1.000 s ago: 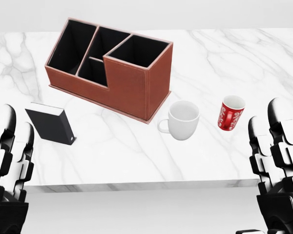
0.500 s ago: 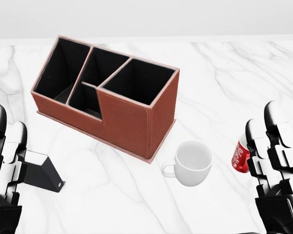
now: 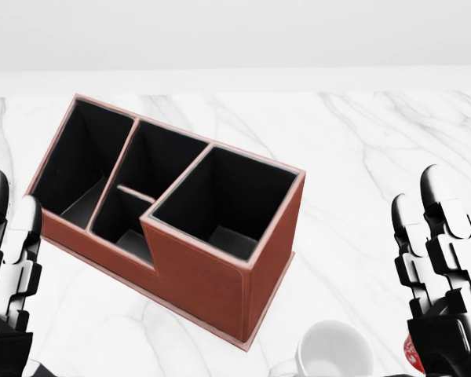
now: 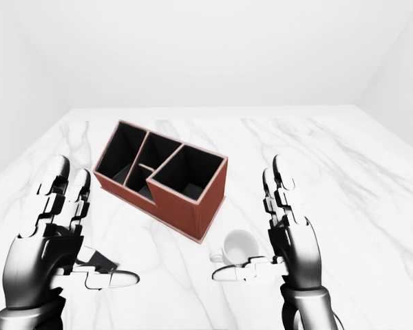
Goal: Pick up the red mug and place it to the right of the caddy.
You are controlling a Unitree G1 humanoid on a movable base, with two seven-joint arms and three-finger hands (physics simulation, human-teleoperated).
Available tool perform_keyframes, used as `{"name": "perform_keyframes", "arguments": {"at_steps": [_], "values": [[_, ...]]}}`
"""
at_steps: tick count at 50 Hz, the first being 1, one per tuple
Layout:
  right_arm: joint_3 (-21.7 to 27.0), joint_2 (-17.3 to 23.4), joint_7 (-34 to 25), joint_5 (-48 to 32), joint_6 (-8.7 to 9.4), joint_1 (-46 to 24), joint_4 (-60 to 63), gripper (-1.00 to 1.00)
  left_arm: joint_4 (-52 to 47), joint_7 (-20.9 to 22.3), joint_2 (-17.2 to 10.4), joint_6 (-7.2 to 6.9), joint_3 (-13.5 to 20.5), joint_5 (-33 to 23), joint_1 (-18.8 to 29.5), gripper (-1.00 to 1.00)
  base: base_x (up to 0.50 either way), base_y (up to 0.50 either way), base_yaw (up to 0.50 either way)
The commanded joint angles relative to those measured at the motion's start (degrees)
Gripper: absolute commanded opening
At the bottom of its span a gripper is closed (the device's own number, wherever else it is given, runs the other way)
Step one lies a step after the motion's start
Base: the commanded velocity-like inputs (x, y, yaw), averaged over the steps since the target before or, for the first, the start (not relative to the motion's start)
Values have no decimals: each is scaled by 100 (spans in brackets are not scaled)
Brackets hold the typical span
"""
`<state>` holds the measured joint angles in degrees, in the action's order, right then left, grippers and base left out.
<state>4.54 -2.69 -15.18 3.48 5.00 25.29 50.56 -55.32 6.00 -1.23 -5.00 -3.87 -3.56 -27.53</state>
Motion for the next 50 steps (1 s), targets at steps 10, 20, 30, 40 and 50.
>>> {"name": "perform_keyframes", "arguments": {"at_steps": [10,20,30,40,50], "values": [[1,8,29,22,0,-20,-13,100,-62,80,54,0,69,3,-37,100,50,0,0],[2,-4,128,114,0,-71,42,100,-95,89,58,0,78,4,-42,100,21,0,0],[-48,32,5,123,0,7,23,100,-106,106,75,0,72,-9,-54,100,0,-27,0],[-27,18,69,87,0,-13,61,100,-110,110,81,0,102,13,-55,100,0,-11,0],[-3,15,180,-155,0,-80,-21,100,-83,119,95,0,159,37,-3,100,0,0,0]]}}
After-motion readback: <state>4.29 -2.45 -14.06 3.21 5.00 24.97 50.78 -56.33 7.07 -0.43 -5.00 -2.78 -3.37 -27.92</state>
